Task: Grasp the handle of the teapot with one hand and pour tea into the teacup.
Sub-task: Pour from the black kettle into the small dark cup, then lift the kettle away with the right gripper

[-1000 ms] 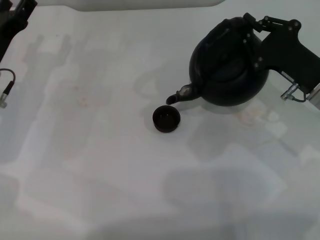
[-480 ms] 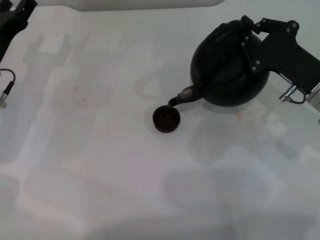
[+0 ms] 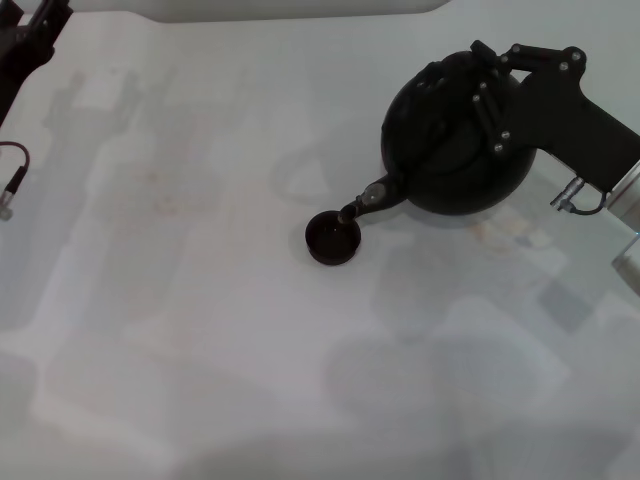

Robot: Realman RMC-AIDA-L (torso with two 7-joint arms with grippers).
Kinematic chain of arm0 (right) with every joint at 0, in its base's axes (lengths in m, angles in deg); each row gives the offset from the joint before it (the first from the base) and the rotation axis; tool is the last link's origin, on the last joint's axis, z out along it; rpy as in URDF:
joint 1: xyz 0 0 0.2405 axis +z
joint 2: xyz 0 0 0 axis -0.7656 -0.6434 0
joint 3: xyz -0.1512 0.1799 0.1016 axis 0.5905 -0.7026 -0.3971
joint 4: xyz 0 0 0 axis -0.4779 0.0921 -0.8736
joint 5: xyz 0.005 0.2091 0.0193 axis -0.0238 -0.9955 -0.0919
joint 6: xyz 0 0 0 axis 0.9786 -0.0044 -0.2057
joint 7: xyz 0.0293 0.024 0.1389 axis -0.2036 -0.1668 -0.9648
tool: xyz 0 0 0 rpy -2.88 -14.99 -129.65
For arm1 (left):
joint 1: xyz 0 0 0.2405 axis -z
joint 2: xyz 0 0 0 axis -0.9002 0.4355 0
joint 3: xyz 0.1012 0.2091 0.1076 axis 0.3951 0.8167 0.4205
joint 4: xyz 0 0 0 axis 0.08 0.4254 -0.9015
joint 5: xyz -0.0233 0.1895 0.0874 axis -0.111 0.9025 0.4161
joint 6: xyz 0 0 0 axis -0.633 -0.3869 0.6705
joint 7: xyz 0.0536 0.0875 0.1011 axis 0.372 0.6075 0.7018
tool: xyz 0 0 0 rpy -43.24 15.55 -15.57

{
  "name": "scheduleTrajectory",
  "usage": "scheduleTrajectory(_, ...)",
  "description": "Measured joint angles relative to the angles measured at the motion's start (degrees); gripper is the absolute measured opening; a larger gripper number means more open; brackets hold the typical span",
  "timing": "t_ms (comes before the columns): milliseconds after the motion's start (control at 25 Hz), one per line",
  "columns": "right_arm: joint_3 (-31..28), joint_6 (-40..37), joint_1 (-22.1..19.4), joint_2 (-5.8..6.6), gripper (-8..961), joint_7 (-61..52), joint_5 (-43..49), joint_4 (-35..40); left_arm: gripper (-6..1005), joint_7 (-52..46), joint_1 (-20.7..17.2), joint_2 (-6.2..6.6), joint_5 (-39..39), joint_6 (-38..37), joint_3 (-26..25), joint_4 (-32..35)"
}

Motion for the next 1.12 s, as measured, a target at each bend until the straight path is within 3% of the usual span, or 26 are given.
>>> scheduleTrajectory(1120,0.0,0.5,0.0,-0.04,112,5.6,-0.9,0.0,802,-0.3,0.0,-0.02,0.0,0.1,0.0,0.0)
